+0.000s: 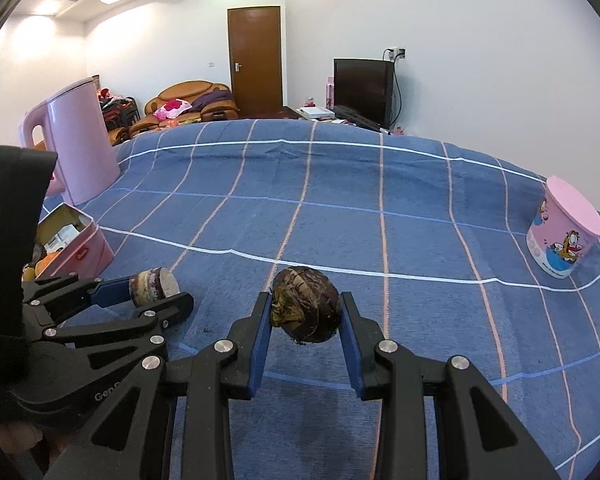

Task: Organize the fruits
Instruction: 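Close the left tool on the second striped cylinder while the right tool lifts the brown fruit, then lift the striped cylinder in the left tool while the right tool holds the brown fruit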

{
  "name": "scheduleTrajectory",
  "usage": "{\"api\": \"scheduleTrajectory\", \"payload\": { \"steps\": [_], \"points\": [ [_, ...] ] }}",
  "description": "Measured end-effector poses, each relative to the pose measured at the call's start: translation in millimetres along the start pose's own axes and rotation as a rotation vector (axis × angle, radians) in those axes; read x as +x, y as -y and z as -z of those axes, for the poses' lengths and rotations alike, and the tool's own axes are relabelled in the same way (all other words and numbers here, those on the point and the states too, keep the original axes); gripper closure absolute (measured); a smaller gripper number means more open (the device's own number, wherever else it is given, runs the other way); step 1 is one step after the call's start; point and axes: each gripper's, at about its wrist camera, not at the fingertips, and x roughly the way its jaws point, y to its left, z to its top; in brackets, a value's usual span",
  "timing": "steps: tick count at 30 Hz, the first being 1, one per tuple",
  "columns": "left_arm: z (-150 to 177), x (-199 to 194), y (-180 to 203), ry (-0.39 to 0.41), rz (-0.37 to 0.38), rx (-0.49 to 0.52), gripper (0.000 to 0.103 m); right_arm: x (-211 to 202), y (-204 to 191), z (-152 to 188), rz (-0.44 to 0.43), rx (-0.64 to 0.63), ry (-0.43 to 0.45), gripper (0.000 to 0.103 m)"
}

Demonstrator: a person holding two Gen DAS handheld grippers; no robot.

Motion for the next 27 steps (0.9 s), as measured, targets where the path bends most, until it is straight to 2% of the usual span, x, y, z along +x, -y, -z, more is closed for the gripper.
{"api": "scheduleTrajectory", "payload": {
  "steps": [9,27],
  "points": [
    [1,-14,0,0.076,-0.018,0.004,0.058,-4,-6,1,-0.011,-0.033,0.024,0.068],
    [3,-29,3,0.171,-0.063,0.027,0.058,-20,-6,3,-0.023,-0.038,0.108,0.068]
  ]
}}
